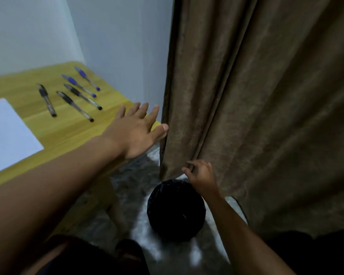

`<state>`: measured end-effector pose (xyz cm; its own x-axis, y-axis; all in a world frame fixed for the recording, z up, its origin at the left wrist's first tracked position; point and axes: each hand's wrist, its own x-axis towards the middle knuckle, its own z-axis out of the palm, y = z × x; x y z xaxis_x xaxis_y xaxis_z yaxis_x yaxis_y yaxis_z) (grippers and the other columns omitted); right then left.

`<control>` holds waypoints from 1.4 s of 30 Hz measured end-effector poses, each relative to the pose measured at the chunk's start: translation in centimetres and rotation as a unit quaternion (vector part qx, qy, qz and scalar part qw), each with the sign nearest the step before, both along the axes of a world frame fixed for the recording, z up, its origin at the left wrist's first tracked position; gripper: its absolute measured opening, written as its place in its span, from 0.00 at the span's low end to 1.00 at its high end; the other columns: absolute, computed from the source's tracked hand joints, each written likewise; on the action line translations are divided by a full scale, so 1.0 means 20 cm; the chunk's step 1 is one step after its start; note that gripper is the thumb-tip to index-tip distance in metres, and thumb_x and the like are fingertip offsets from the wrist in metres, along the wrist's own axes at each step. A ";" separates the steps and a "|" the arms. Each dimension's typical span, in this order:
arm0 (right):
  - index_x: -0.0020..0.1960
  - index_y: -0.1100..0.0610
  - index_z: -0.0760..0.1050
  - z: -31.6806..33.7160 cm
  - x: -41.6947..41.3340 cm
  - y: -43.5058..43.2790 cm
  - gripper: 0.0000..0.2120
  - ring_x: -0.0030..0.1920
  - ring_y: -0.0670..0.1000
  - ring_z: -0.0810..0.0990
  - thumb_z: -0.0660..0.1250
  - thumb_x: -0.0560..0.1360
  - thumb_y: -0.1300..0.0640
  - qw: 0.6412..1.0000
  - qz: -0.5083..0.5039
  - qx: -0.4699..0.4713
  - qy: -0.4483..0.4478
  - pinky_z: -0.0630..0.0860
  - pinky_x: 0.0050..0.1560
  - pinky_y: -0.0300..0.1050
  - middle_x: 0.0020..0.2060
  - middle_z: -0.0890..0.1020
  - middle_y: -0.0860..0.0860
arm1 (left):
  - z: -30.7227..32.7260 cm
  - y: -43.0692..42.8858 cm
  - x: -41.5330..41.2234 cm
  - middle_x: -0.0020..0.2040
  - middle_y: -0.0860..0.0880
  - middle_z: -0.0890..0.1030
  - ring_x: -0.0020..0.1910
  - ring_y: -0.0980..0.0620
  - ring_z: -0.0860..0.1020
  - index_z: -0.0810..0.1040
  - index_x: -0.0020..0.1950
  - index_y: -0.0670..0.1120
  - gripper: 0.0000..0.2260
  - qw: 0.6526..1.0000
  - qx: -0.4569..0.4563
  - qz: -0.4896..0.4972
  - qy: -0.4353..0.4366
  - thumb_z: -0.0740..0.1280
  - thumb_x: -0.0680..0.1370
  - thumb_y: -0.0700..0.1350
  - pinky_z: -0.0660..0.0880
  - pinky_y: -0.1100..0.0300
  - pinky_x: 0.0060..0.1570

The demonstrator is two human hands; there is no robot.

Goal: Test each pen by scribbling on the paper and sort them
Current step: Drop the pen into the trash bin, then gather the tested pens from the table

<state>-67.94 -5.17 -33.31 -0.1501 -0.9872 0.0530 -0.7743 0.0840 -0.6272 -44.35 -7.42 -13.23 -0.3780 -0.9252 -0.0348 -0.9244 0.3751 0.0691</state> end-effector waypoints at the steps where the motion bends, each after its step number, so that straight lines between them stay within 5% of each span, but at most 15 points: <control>1: 0.60 0.56 0.83 0.08 0.00 -0.01 0.16 0.60 0.58 0.77 0.73 0.76 0.48 1.000 0.009 -0.004 0.014 0.68 0.61 0.46 0.57 0.82 0.55 | 0.00 0.00 0.00 0.81 0.46 0.46 0.80 0.48 0.43 0.44 0.81 0.52 0.33 1.000 0.004 0.002 0.003 0.41 0.79 0.67 0.41 0.44 0.76; 5: 0.60 0.56 0.83 0.39 0.01 -0.02 0.15 0.59 0.59 0.79 0.73 0.76 0.51 0.998 0.024 -0.051 0.039 0.69 0.60 0.43 0.56 0.83 0.56 | 0.04 0.03 0.00 0.81 0.43 0.47 0.80 0.45 0.45 0.46 0.81 0.48 0.33 1.000 0.028 0.003 0.011 0.44 0.81 0.64 0.45 0.44 0.76; 10: 0.62 0.57 0.83 0.73 0.08 -0.06 0.15 0.59 0.61 0.81 0.72 0.77 0.53 0.992 0.034 -0.099 0.065 0.73 0.61 0.46 0.57 0.83 0.58 | 0.15 0.12 0.10 0.70 0.42 0.72 0.70 0.42 0.69 0.69 0.73 0.45 0.26 0.995 -0.033 0.034 0.084 0.52 0.82 0.60 0.69 0.48 0.66; 13: 0.63 0.58 0.82 0.92 0.18 -0.11 0.16 0.61 0.60 0.81 0.72 0.77 0.53 0.991 0.046 -0.115 0.057 0.75 0.61 0.47 0.59 0.83 0.59 | 0.24 0.14 0.19 0.65 0.44 0.78 0.65 0.42 0.74 0.75 0.67 0.47 0.23 0.982 -0.083 0.100 0.138 0.55 0.81 0.59 0.73 0.48 0.60; 18: 0.63 0.56 0.82 1.17 0.44 -0.26 0.17 0.61 0.55 0.82 0.70 0.78 0.50 0.986 0.096 -0.131 0.043 0.76 0.60 0.46 0.59 0.85 0.53 | 0.29 0.09 0.39 0.64 0.44 0.79 0.63 0.40 0.73 0.77 0.65 0.47 0.21 0.951 -0.154 0.203 0.174 0.59 0.79 0.58 0.72 0.48 0.59; 27: 0.73 0.55 0.73 1.33 0.92 -0.62 0.24 0.67 0.56 0.77 0.67 0.80 0.46 0.968 0.231 -0.064 0.078 0.73 0.66 0.50 0.68 0.79 0.55 | 0.21 -0.12 0.58 0.71 0.39 0.69 0.71 0.37 0.66 0.64 0.74 0.47 0.34 0.895 -0.089 0.370 0.233 0.62 0.75 0.66 0.67 0.44 0.65; 33: 0.74 0.55 0.72 1.28 1.09 -0.83 0.25 0.67 0.58 0.77 0.67 0.80 0.46 0.964 0.258 -0.015 0.069 0.73 0.64 0.52 0.69 0.78 0.56 | 0.14 -0.19 0.56 0.70 0.44 0.71 0.68 0.38 0.67 0.70 0.65 0.50 0.37 0.882 -0.083 0.427 0.181 0.64 0.66 0.75 0.64 0.41 0.62; 42: 0.73 0.54 0.73 1.23 1.28 -1.00 0.27 0.65 0.57 0.78 0.69 0.78 0.44 0.957 0.289 0.001 0.037 0.73 0.61 0.50 0.67 0.79 0.57 | 0.10 -0.25 0.63 0.56 0.49 0.80 0.61 0.41 0.71 0.74 0.51 0.54 0.22 0.859 -0.100 0.457 0.209 0.71 0.67 0.67 0.65 0.44 0.57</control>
<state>-42.31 -25.25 -8.77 0.4254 -0.9041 0.0403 -0.7343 -0.3708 -0.5686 -31.70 -12.40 -11.15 0.5684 -0.8138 0.1210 -0.7490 -0.4510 0.4855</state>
